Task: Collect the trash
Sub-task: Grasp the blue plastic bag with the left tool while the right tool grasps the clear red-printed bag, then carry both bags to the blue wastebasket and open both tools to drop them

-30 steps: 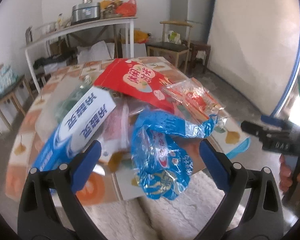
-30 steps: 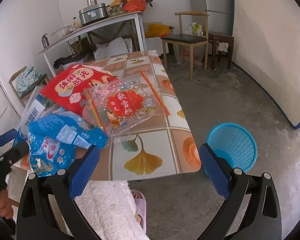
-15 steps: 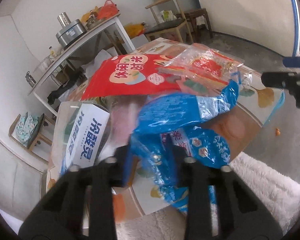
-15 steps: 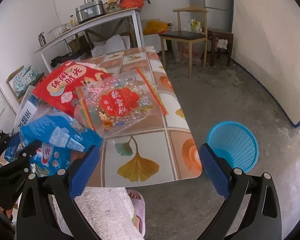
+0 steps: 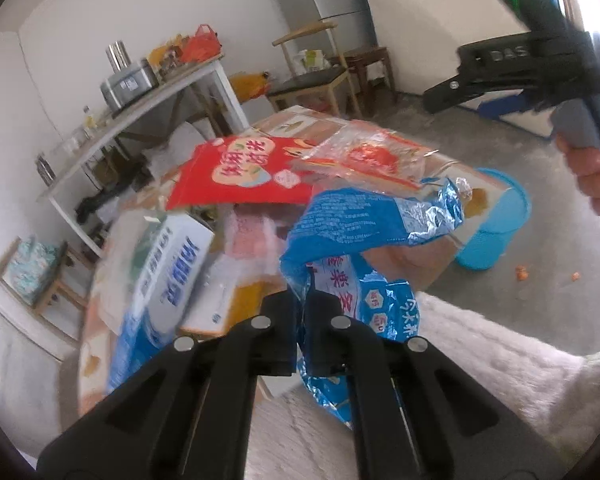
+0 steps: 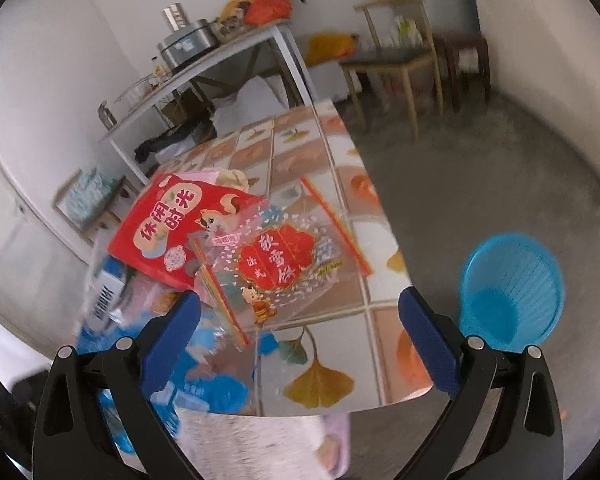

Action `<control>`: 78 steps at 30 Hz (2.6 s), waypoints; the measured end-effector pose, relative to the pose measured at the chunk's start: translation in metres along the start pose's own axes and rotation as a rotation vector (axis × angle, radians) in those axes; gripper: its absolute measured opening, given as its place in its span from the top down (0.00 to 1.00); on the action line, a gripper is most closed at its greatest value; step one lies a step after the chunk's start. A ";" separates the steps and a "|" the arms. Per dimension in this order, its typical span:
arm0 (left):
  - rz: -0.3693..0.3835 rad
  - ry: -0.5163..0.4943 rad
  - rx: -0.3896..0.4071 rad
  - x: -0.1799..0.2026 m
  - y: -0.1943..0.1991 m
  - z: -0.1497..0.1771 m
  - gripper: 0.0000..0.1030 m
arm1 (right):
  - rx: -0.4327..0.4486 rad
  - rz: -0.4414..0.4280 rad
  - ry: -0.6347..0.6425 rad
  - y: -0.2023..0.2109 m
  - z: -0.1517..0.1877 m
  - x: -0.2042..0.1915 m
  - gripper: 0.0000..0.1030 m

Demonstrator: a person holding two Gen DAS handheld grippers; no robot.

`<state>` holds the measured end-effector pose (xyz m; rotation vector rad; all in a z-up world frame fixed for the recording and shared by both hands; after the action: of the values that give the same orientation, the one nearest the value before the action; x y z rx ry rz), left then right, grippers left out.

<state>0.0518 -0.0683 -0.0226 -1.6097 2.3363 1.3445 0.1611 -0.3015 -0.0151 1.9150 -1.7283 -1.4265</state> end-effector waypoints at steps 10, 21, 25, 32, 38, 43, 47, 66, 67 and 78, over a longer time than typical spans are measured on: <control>0.126 0.079 -0.026 0.005 -0.003 0.020 1.00 | -0.317 -0.200 -0.414 -0.059 0.010 0.033 0.36; 0.144 0.119 -0.017 -0.001 -0.006 0.027 1.00 | -0.404 -0.243 -0.573 -0.105 0.019 0.023 0.63; 0.139 0.134 -0.015 -0.004 -0.004 0.028 1.00 | -0.402 -0.247 -0.631 -0.108 0.022 0.032 0.79; 0.155 0.182 -0.007 -0.007 0.002 0.027 1.00 | -0.369 -0.316 -0.701 -0.096 0.027 0.053 0.95; 0.175 0.241 0.003 -0.015 0.009 0.021 1.00 | -0.295 -0.399 -0.701 -0.068 0.023 0.066 0.96; 0.187 0.243 0.028 -0.019 0.016 0.001 1.00 | -0.196 -0.447 -0.702 -0.031 0.013 0.090 0.96; 0.212 0.221 0.048 -0.022 0.013 -0.032 1.00 | -0.083 -0.447 -0.710 0.004 0.002 0.122 0.96; 0.733 0.100 -0.290 0.141 -0.200 -0.264 1.00 | 0.286 0.163 -0.735 0.086 -0.003 0.314 0.96; 0.736 0.094 -0.326 0.155 -0.214 -0.268 1.00 | 0.279 0.185 -0.737 0.079 -0.006 0.319 0.96; 0.688 0.066 -0.564 0.277 -0.347 -0.293 0.77 | 0.169 0.364 -0.770 -0.012 -0.015 0.384 0.96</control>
<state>0.3139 -0.5041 -0.1800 -0.9040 2.8641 2.2653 0.1240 -0.6305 -0.2114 1.0459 -2.4116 -2.0568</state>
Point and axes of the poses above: each gripper's, at about its wrist camera, not at the fingertips, and y roughly against the way its jaws point, x to its right, z to its underside, the point moved 2 cm from there along -y, roughly the way its jaws point, and after that the axes turned 12 degrees about -y, right-handed, at the moved point
